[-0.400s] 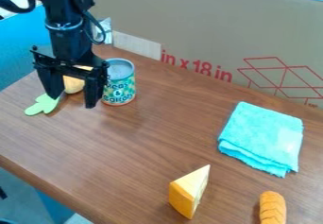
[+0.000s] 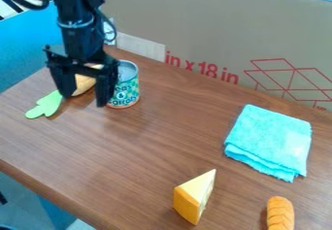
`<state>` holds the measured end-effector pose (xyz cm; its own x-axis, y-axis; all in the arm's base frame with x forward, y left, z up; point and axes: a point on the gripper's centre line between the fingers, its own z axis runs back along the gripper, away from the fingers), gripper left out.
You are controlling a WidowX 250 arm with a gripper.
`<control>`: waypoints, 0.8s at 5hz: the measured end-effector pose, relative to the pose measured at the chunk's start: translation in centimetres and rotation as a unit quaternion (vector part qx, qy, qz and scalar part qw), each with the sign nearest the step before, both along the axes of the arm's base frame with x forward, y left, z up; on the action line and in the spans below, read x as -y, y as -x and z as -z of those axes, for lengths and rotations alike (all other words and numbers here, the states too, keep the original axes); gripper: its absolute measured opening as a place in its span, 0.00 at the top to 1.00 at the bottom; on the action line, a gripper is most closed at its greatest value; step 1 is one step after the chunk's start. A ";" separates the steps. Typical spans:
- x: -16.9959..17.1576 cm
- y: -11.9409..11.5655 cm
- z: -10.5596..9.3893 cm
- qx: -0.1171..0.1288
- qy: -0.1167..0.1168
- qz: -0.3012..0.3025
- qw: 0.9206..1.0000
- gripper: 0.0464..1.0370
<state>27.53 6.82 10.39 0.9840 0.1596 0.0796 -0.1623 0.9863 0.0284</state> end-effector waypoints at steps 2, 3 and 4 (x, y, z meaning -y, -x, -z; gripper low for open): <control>-0.7 -3.6 -0.4 0.029 0.008 0.003 1.000 0.04; -0.6 -5.4 -0.1 0.037 0.016 0.013 0.999 0.04; -0.6 -7.4 0.5 0.059 0.022 0.015 0.998 0.04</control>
